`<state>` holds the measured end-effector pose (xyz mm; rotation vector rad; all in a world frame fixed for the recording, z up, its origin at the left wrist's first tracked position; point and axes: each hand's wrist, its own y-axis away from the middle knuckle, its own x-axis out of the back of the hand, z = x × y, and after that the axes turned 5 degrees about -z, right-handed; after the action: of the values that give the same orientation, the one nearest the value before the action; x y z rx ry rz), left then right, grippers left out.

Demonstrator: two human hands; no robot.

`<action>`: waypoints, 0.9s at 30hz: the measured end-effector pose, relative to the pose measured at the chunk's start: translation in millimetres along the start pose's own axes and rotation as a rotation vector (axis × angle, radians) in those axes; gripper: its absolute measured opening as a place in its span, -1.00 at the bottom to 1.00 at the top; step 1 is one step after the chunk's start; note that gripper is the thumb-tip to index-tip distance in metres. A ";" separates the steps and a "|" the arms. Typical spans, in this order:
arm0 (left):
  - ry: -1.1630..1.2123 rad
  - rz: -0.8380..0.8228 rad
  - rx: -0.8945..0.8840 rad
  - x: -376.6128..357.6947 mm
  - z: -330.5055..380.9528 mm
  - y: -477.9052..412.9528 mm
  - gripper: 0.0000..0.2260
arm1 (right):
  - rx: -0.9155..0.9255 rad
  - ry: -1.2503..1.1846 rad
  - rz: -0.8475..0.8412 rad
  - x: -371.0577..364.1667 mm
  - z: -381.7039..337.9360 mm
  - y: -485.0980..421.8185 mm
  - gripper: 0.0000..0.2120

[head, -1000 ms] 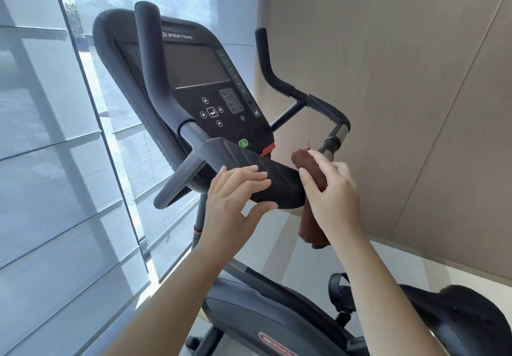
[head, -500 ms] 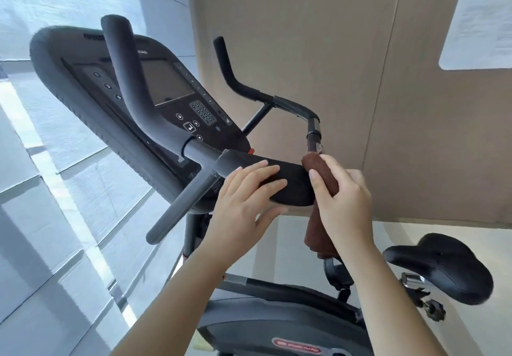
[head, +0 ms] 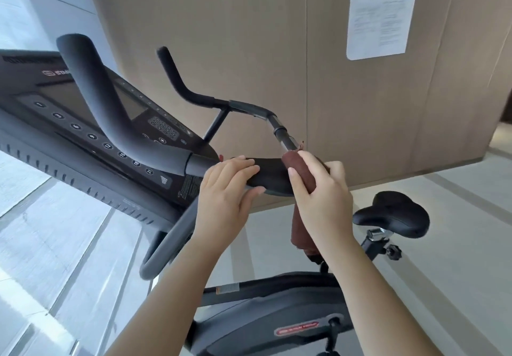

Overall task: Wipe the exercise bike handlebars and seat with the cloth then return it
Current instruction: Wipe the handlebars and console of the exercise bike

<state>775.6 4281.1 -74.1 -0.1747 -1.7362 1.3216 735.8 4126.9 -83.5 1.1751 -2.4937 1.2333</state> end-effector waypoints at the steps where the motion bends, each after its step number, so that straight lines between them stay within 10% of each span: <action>1: 0.000 0.007 0.001 -1.6 1.1 1.0 -0.77 | 0.004 0.012 0.002 -0.8 1.2 0.1 -0.65; 27: 0.117 0.034 -0.150 24.3 -46.3 16.2 -0.79 | -0.193 0.289 0.216 -27.1 -42.6 14.3 -0.64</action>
<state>788.9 4334.2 -73.4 -0.3613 -1.7386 1.1813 735.5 4178.8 -75.5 0.6455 -2.4962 1.0851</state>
